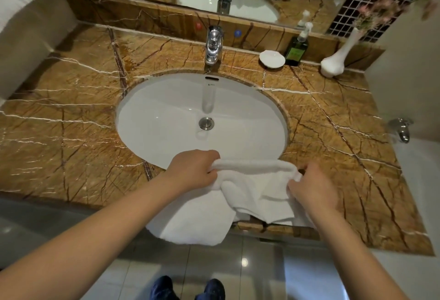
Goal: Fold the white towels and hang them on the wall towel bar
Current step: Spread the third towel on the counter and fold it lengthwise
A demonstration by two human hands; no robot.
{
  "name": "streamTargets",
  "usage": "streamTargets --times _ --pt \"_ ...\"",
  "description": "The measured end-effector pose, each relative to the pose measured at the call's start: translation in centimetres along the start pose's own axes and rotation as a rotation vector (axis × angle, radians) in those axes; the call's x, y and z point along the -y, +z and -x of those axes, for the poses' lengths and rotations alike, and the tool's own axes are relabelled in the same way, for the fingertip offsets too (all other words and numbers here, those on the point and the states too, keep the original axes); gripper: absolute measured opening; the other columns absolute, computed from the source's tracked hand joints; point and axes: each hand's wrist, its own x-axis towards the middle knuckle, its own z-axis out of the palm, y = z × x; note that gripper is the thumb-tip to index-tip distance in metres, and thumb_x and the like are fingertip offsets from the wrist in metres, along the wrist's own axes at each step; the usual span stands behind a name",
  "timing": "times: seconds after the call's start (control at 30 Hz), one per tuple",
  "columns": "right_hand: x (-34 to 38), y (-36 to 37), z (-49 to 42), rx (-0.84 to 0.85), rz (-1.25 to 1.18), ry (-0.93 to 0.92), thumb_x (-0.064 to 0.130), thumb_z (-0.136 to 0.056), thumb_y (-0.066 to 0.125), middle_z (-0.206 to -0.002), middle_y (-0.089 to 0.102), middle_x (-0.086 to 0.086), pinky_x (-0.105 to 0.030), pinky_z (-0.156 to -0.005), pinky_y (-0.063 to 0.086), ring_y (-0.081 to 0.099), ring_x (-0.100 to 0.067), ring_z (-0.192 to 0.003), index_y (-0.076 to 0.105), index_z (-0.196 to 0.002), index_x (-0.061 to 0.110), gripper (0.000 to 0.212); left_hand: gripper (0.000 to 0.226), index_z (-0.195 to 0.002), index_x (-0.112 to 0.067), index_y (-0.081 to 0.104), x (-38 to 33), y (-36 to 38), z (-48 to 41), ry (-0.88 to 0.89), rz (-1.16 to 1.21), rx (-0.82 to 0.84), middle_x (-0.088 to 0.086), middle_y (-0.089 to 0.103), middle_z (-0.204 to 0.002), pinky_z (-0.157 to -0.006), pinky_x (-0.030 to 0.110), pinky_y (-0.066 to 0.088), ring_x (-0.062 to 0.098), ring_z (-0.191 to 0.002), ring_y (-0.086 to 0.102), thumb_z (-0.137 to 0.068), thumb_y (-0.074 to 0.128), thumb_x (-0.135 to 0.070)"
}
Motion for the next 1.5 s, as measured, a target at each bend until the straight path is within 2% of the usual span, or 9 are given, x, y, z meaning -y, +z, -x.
streamTargets --times 0.23,0.33,0.57,0.73,0.87,1.0,1.17,1.27,1.5 --pt "1.6 1.1 3.2 -0.22 0.127 -0.473 0.037 -0.084 0.061 -0.122 0.053 -0.004 -0.043 -0.089 0.044 0.05 -0.025 -0.114 0.048 -0.128 0.018 0.05 0.016 -0.098 -0.019 0.055 0.0 0.4 -0.2 -0.004 -0.01 -0.011 -0.001 0.063 -0.088 -0.06 0.031 0.039 0.024 -0.084 0.058 -0.085 0.048 -0.026" --pt "2.0 2.8 3.8 -0.123 0.048 -0.303 0.051 -0.081 0.062 -0.125 0.049 -0.006 -0.041 -0.084 0.044 0.044 -0.027 -0.119 0.043 -0.132 0.019 0.064 0.016 -0.098 -0.019 0.055 0.0 0.4 -0.2 -0.005 -0.023 -0.013 -0.001 0.063 -0.089 -0.06 0.03 0.039 0.023 -0.084 0.058 -0.085 0.048 -0.027" --pt "0.3 2.4 1.0 -0.209 -0.238 -0.297 -0.019 -0.071 0.048 -0.108 0.048 -0.003 -0.028 -0.069 0.037 0.047 -0.022 -0.1 0.06 -0.104 0.014 0.048 0.016 -0.096 -0.019 0.056 -0.2 0.5 -0.3 0.006 -0.031 -0.043 0.0 0.064 -0.087 -0.062 0.032 0.043 0.023 -0.082 0.058 -0.085 0.048 -0.027" --pt "-3.1 -1.3 -2.7 -0.307 -0.086 -0.323 -0.019 -0.071 0.056 -0.091 0.049 0.001 -0.034 -0.061 0.048 0.052 -0.024 -0.088 0.063 -0.078 0.012 0.033 0.017 -0.098 -0.021 0.058 -0.8 0.6 -0.5 0.02 0.058 -0.075 -0.002 0.064 -0.09 -0.066 0.034 0.046 0.021 -0.085 0.058 -0.087 0.052 -0.032" --pt "-4.7 -1.5 -4.7 -0.3 0.212 -0.42 -0.007 -0.071 0.071 -0.079 0.053 -0.004 -0.027 -0.056 0.037 0.048 -0.024 -0.073 0.065 -0.071 0.009 0.018 0.017 -0.1 -0.022 0.058 -1.9 1.2 -1.0 0.055 0.093 -0.083 -0.004 0.064 -0.091 -0.065 0.032 0.044 0.019 -0.086 0.057 -0.087 0.052 -0.031" --pt "-2.8 -1.7 -4.0 -0.324 0.288 -0.442 0.006 -0.075 0.071 -0.094 0.06 -0.005 -0.042 -0.082 0.045 0.054 -0.026 -0.091 0.07 -0.085 0.014 0.013 0.015 -0.097 -0.017 0.056 -2.6 1.7 -1.3 0.078 0.058 -0.079 -0.001 0.062 -0.089 -0.063 0.033 0.042 0.021 -0.084 0.056 -0.089 0.05 -0.027" --pt "3.7 -0.4 0.4 0.022 -0.06 -0.883 0.012 -0.076 0.06 -0.121 0.059 0.002 -0.036 -0.102 0.035 0.051 -0.017 -0.115 0.057 -0.124 0.022 0.05 0.016 -0.096 -0.016 0.056 -2.8 1.6 -1.4 0.088 0.066 -0.069 -0.001 0.063 -0.091 -0.065 0.036 0.045 0.022 -0.087 0.057 -0.089 0.051 -0.029" --pt "6.3 0.7 1.2 0.192 0.017 -0.925 0.015 -0.086 0.051 -0.111 0.063 0.005 -0.04 -0.112 0.023 0.053 -0.014 -0.11 0.055 -0.125 0.025 0.041 0.021 -0.1 -0.022 0.059 -2.5 1.2 -1.3 0.053 0.119 -0.039 -0.007 0.061 -0.093 -0.065 0.03 0.04 0.018 -0.092 0.057 -0.088 0.055 -0.038" --pt "4.4 0.7 -0.6 -0.08 -0.056 -0.83 0.01 -0.087 0.047 -0.086 0.058 0.001 -0.038 -0.07 0.044 0.052 -0.02 -0.08 0.06 -0.093 0.017 0.016 0.033 -0.07 -0.021 0.053 0.2 -0.2 0.1 -0.068 0.17 0.098 -0.007 0.053 -0.071 -0.063 0.033 0.042 0.012 -0.071 0.052 -0.072 0.071 -0.047"
